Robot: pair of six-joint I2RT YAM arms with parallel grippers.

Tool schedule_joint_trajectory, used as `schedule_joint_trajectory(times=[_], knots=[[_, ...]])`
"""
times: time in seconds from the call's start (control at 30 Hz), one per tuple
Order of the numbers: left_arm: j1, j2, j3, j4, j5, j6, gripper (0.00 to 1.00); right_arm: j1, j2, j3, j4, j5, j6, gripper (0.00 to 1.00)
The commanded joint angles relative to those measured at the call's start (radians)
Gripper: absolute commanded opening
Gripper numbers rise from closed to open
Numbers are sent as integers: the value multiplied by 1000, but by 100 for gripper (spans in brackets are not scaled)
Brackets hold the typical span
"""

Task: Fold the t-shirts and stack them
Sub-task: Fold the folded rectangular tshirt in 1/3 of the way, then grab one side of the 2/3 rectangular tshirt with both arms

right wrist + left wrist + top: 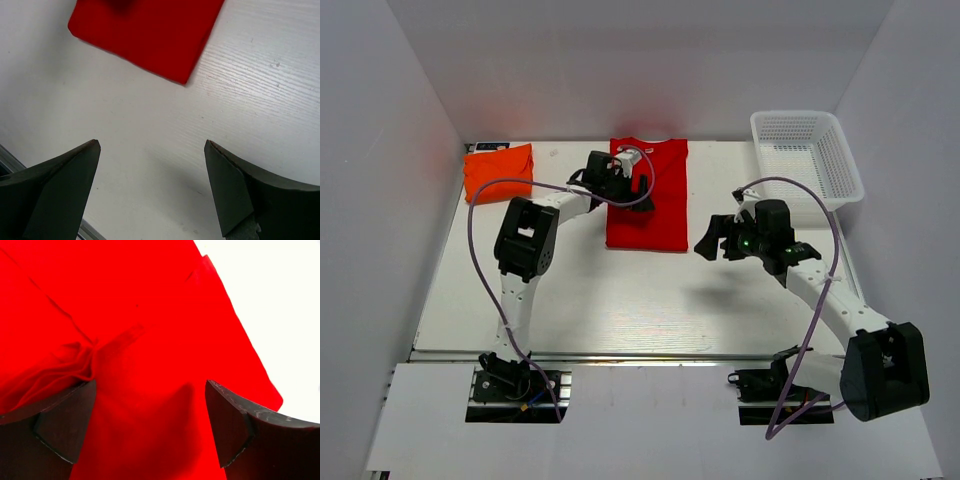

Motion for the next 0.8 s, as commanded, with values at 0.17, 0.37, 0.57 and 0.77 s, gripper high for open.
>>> schedule_joint_trajectory(times=[0.17,0.37,0.57,0.77], knots=[[64,2,128,-46,187,-64,100,6,67,2,1,-34,-16,90],[50,-158,143,-198,112,-24,100,9,65,-7,28,-22,12,90],[41,-409,-218,-189,-82,-13,100,26,209,70,41,14,69,90],[41,-533,-498,-159,-222,-59,100,46,377,171,74,5,95,90]])
